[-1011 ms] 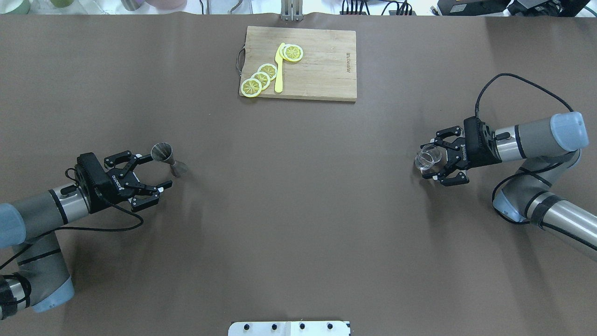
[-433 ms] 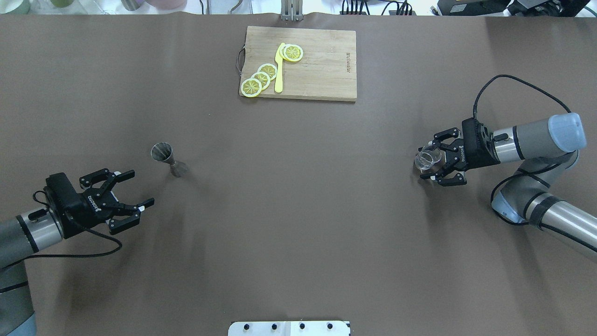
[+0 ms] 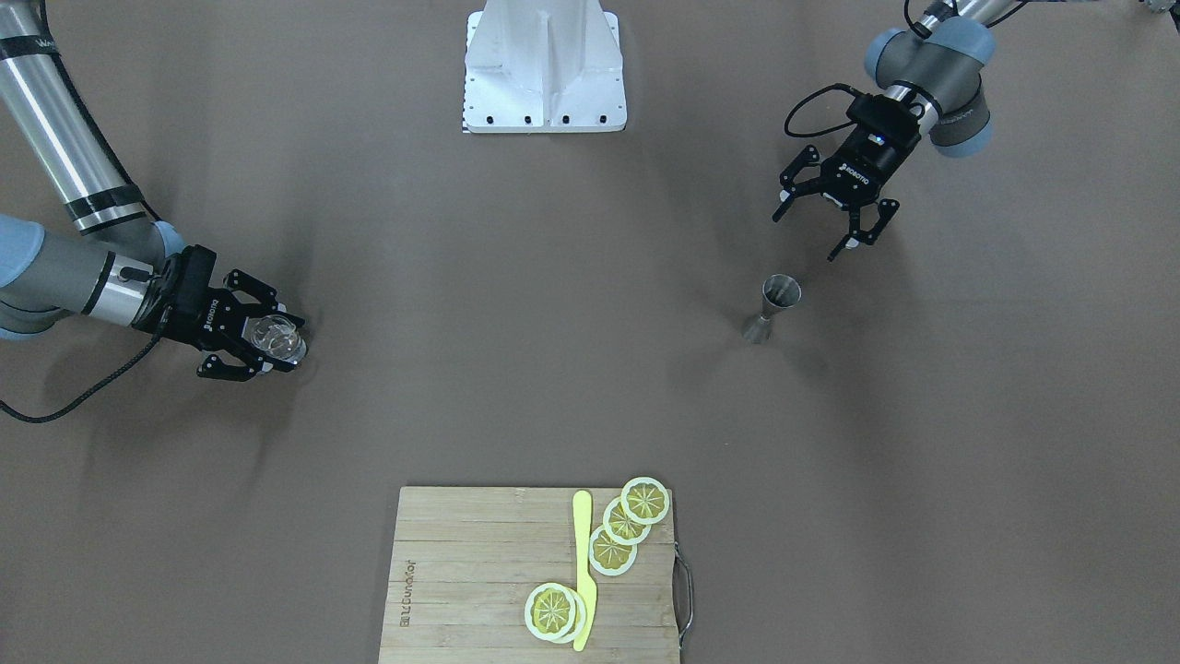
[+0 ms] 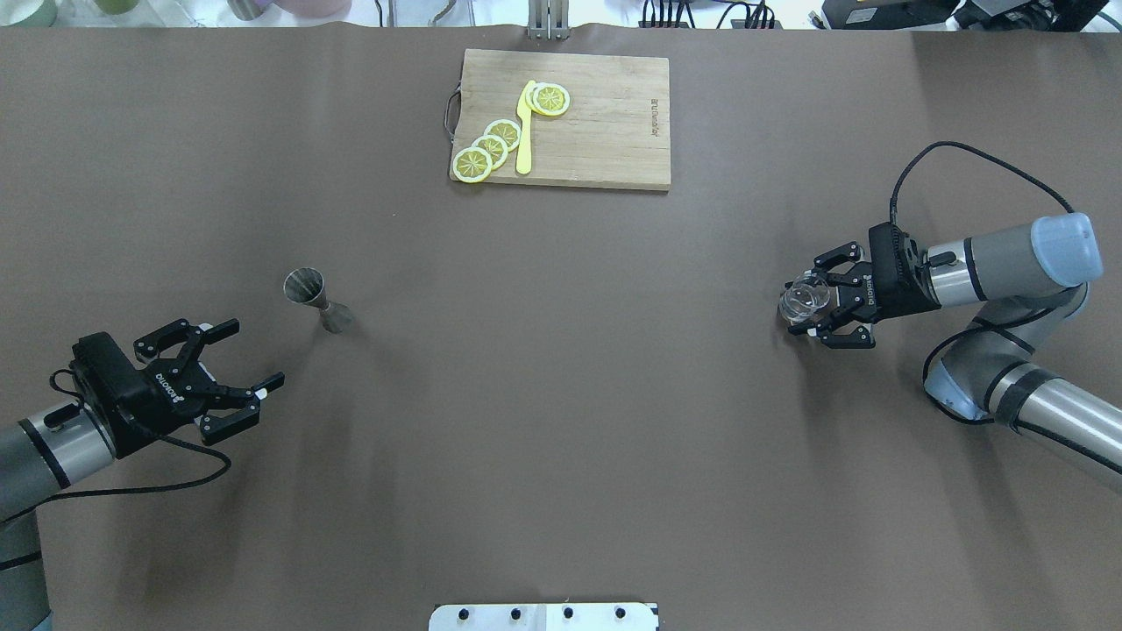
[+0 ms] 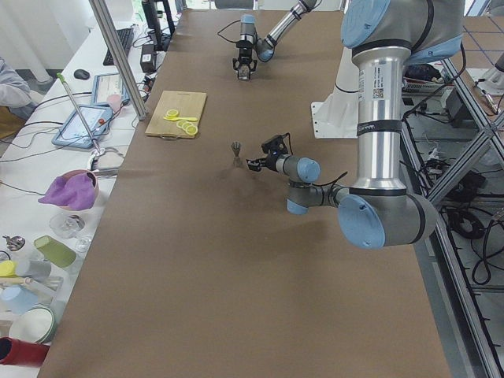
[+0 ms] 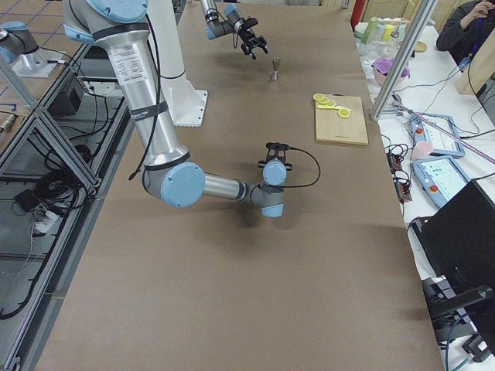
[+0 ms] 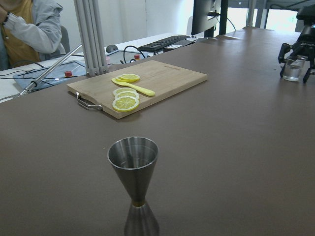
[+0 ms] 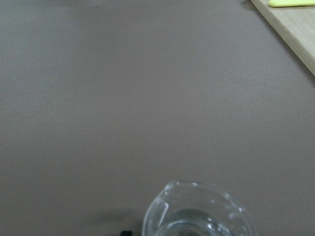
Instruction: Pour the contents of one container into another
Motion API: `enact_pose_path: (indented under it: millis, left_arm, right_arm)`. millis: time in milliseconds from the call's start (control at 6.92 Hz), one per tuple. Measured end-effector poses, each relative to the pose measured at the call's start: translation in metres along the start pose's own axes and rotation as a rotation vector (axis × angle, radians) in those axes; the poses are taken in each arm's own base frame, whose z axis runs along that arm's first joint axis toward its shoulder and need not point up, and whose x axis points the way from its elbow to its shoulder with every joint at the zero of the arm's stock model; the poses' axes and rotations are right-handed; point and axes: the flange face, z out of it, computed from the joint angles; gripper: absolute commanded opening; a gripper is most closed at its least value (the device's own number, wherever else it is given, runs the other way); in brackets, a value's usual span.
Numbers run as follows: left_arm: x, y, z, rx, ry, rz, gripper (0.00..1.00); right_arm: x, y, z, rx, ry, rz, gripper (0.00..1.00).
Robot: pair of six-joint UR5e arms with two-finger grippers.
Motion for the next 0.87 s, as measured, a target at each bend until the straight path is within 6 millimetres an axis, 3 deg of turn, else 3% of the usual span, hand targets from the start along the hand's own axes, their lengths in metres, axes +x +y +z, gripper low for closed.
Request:
enact_pose_path:
  millis: [433,578,867]
  left_arm:
    - [0.035,0.004,0.033,-0.007,-0.181,-0.082,0.96]
    - [0.041,0.005,0.038,-0.017,-0.205,-0.089,0.97]
    - [0.066,0.019,0.046,-0.048,-0.276,-0.104,0.96]
  right_arm:
    - [0.004,-0.003,-0.008,0.005,-0.01,0.006,0.2]
    - [0.009,-0.006,-0.016,0.009,-0.009,0.01,0.05]
    - [0.02,-0.01,-0.033,0.013,-0.003,0.022,0.0]
